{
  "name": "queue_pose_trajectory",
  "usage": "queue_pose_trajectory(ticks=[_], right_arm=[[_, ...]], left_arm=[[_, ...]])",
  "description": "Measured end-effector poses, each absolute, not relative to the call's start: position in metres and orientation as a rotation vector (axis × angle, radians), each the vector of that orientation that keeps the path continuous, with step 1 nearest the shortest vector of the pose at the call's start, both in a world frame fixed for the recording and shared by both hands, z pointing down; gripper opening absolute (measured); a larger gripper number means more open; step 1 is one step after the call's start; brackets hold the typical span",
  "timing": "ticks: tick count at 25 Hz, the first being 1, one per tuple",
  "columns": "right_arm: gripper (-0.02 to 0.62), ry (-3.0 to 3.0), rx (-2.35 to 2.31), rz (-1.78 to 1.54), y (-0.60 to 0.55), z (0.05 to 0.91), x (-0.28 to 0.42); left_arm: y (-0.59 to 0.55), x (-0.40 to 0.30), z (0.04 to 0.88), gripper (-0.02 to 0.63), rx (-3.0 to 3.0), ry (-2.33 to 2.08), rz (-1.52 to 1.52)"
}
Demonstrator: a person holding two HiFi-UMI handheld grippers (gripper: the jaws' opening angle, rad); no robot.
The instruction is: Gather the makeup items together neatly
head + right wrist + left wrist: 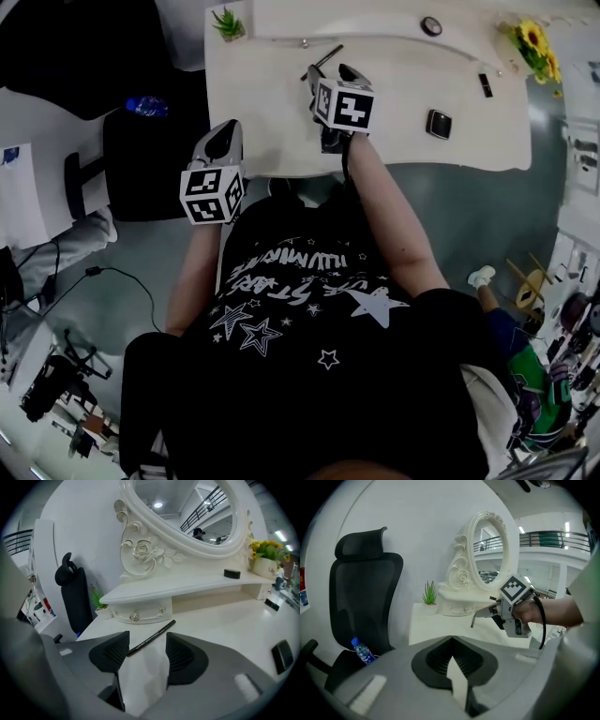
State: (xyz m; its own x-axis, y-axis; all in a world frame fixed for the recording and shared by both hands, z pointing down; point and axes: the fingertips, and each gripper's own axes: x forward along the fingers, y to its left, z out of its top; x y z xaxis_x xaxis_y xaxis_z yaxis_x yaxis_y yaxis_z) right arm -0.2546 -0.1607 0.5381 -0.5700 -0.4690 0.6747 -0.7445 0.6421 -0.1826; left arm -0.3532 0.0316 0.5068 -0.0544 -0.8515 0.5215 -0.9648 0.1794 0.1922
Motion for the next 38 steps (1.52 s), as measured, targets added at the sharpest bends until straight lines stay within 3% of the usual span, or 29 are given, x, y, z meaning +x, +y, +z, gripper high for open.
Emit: queue_pose_trajectory(ticks=[16,21,29,38], right_arm=[[0.225,-2.068,1.090,0.655,-0.193,0.571,-0.265],[0.102,-2.011,1.145,0.628,-0.196,0.573,-0.254],[0.064,-1.992,1.168,0.637,-0.200,0.572,-0.233],[0.066,-2.051,1.107,0.559,-0.190,0.554,-0.209]], left_arm=[[0.017,-0.394,0.523,0.000,1.734,-1.858,0.295],[0.010,-0.395,0.525,0.000,1.754,-1.835,0.300],[0.002,-0.387,0.527,0.000,1.785,-1.804,0.305],[0.001,-0.374,0.528,0.000,1.808,-1.791,0.318]])
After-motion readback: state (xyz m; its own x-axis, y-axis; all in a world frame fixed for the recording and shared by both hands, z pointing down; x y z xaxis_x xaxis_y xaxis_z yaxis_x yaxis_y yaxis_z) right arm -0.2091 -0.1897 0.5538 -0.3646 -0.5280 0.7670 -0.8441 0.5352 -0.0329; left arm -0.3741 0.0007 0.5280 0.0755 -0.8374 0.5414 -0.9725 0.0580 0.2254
